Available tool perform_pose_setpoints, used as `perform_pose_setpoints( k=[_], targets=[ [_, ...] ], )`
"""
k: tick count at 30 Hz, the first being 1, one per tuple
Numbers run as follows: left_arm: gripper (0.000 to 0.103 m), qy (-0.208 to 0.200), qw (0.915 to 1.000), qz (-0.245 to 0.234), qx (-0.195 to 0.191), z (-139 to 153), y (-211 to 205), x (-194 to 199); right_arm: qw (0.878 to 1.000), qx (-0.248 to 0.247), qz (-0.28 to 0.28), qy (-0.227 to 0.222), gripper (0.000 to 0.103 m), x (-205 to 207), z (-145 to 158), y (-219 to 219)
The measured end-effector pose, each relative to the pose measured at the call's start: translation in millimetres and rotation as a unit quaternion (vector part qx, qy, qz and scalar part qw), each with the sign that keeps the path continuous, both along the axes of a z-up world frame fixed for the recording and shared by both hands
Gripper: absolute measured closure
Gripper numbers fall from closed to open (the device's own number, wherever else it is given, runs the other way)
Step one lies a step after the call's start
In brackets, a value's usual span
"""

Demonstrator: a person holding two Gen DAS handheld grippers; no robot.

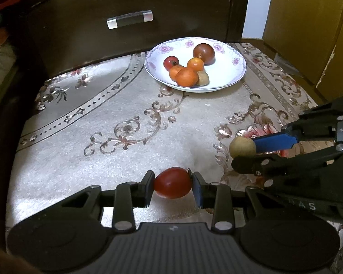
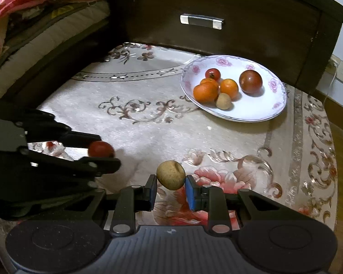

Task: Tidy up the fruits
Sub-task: 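Lift and hold the red tomato and brown fruit in both tools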

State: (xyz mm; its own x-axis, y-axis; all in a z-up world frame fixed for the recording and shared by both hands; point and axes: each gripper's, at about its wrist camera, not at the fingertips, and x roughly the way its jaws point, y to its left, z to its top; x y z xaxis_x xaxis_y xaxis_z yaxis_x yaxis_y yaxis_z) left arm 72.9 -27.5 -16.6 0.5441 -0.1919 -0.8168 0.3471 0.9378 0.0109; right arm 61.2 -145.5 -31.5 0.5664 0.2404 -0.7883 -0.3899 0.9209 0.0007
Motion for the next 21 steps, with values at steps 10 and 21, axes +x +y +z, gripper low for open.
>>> perform_pose_setpoints(
  k=[10,21],
  targets=[
    [0.062,0.004,1.0,-0.005,0.002,-4,-5,9,1.0,0.0,-0.016,0.008,0.08,5,-2,-5],
    [0.062,0.001,1.0,-0.006,0.003,-1,-6,12,1.0,0.003,-0.02,0.008,0.079,7,-2,-6]
  ],
)
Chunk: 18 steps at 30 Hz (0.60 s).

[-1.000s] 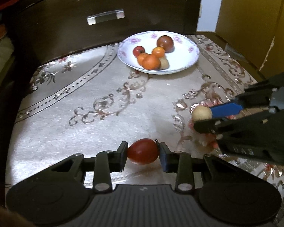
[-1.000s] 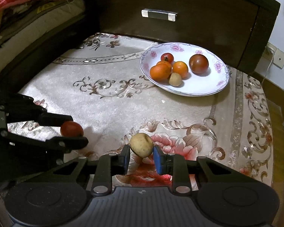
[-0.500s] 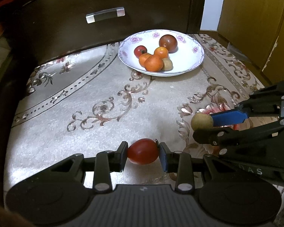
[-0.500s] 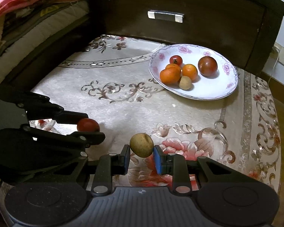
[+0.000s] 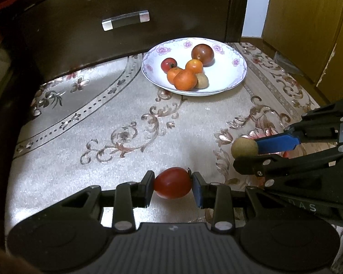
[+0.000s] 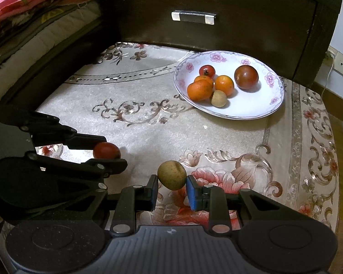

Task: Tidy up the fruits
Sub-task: 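Lift and hold the red tomato and brown fruit in both tools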

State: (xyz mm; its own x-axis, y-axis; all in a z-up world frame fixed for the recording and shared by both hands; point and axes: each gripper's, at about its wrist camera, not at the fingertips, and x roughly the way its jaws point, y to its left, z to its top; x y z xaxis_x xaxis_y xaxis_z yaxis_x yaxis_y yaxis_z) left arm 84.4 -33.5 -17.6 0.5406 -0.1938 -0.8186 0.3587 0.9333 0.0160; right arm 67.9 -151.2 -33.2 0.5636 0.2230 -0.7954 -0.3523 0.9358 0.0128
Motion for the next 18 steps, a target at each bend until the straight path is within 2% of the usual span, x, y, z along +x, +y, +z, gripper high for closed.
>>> perform_pose_setpoints(
  k=[18],
  targets=[
    [0.062,-0.011,0.9999,-0.005,0.007,3.2,-3.1,1.9,1.0,0.001,-0.007,-0.007,0.078,-1.0,3.1,-1.6]
  ],
)
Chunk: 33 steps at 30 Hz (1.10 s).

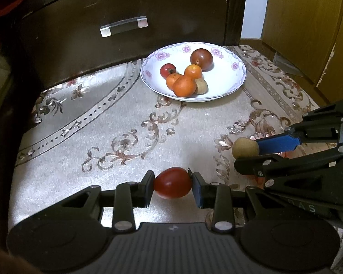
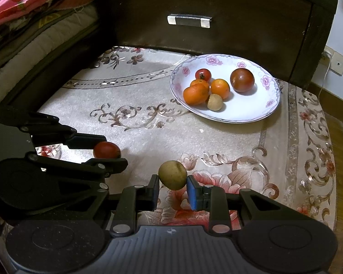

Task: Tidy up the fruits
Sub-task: 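Lift and hold the red tomato and brown fruit in both tools, then carry the red tomato and brown fruit over the white bowl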

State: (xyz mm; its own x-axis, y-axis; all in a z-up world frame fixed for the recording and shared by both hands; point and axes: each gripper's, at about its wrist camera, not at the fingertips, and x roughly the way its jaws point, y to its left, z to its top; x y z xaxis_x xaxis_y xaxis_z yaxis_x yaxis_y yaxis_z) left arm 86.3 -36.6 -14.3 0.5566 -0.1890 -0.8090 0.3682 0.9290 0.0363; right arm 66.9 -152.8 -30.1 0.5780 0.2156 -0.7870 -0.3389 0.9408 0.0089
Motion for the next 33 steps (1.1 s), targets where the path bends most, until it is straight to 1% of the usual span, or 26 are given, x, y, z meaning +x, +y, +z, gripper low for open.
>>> perform_pose_setpoints(
  k=[22,33],
  targets=[
    [0.063,-0.018,0.9998,-0.006,0.008,8,-6,9,1.0,-0.002,-0.01,-0.016,0.078,8,6,-2],
    [0.063,-0.028,0.9996,-0.005,0.003,15,-6,25,0.999,-0.005,-0.013,-0.029,0.078,19,12,-3]
  ],
)
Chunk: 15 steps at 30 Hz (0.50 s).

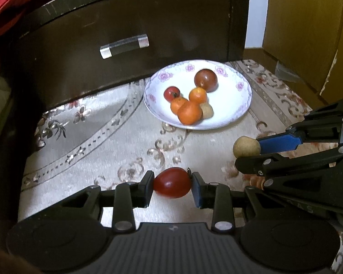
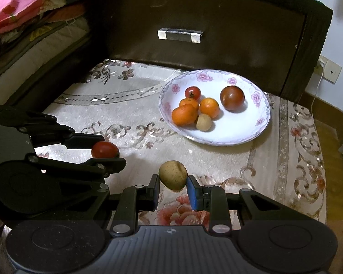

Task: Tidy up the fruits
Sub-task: 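Carry the red tomato and brown fruit over the white bowl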

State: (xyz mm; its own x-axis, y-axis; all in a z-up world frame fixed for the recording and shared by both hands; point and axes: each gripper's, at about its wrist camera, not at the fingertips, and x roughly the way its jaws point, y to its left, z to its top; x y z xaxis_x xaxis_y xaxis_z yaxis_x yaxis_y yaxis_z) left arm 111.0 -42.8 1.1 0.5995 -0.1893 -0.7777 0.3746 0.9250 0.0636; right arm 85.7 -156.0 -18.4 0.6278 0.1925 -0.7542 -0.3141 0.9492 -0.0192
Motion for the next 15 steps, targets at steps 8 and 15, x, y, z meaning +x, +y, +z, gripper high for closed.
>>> perform_pose_setpoints(
  k=[8,15],
  targets=[
    [0.063,-0.015,0.9999,-0.005,-0.002,8,-9,26,1.0,0.001,-0.011,-0.015,0.078,21,11,-6],
    [0.063,-0.029,0.9995,-0.012,0.006,12,-24,60,0.999,0.004,-0.022,-0.024,0.078,52,16,-20]
  ],
)
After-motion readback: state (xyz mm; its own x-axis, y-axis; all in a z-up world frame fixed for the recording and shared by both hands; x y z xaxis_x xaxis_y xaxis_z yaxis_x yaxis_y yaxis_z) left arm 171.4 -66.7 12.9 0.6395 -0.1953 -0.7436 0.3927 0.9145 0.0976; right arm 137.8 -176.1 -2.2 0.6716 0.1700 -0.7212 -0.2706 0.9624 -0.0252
